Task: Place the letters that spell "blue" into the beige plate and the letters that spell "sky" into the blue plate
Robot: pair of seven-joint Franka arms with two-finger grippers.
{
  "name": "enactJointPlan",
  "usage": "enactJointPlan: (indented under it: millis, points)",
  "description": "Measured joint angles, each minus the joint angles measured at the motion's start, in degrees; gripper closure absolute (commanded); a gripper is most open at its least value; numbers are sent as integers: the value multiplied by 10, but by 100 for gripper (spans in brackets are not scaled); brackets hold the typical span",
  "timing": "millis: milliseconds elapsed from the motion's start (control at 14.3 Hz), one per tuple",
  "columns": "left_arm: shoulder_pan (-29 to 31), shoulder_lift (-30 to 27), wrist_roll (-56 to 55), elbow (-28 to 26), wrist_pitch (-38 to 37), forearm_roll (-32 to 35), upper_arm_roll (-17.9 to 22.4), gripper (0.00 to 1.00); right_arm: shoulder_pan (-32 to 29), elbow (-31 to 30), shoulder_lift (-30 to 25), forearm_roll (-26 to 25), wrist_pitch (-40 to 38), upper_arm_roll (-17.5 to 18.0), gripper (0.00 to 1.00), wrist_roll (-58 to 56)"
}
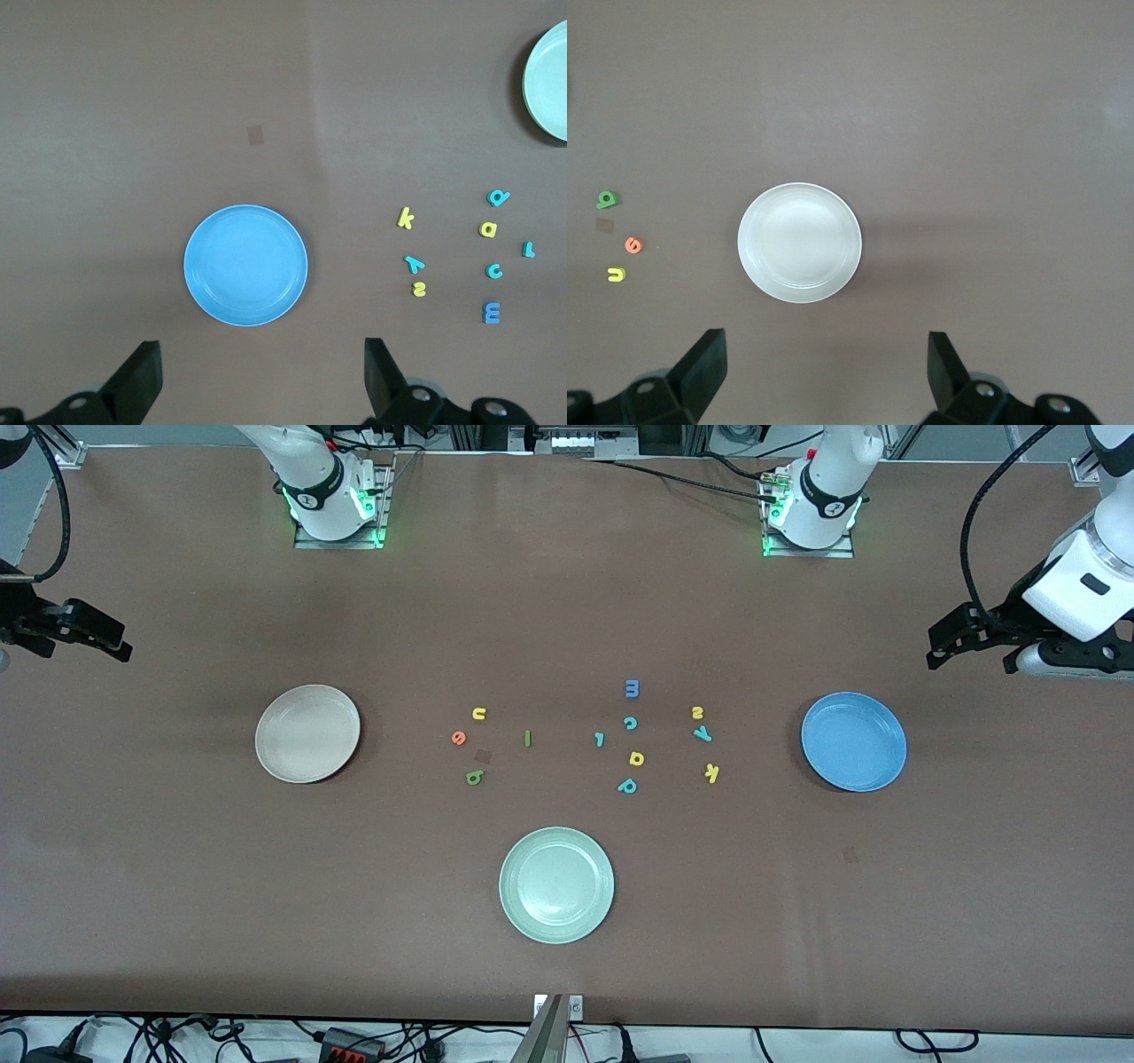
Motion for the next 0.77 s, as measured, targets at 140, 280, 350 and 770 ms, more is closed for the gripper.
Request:
enactJointPlan:
  millis: [140, 280, 350, 770]
  points:
    - [0, 0, 0, 1, -6, 1, 1, 0, 0, 0, 0, 0, 0, 0, 0, 0]
    - [0, 0, 0, 6, -11, 1, 1, 0, 0, 0, 0, 0, -7, 0, 0, 0]
    - [-1, 0, 0, 8, -12, 1, 1, 0, 0, 0, 0, 0, -11, 0, 0, 0]
    - [-3, 0, 0, 10, -13, 1, 0, 0, 0, 1, -1, 0, -28, 0, 0, 0]
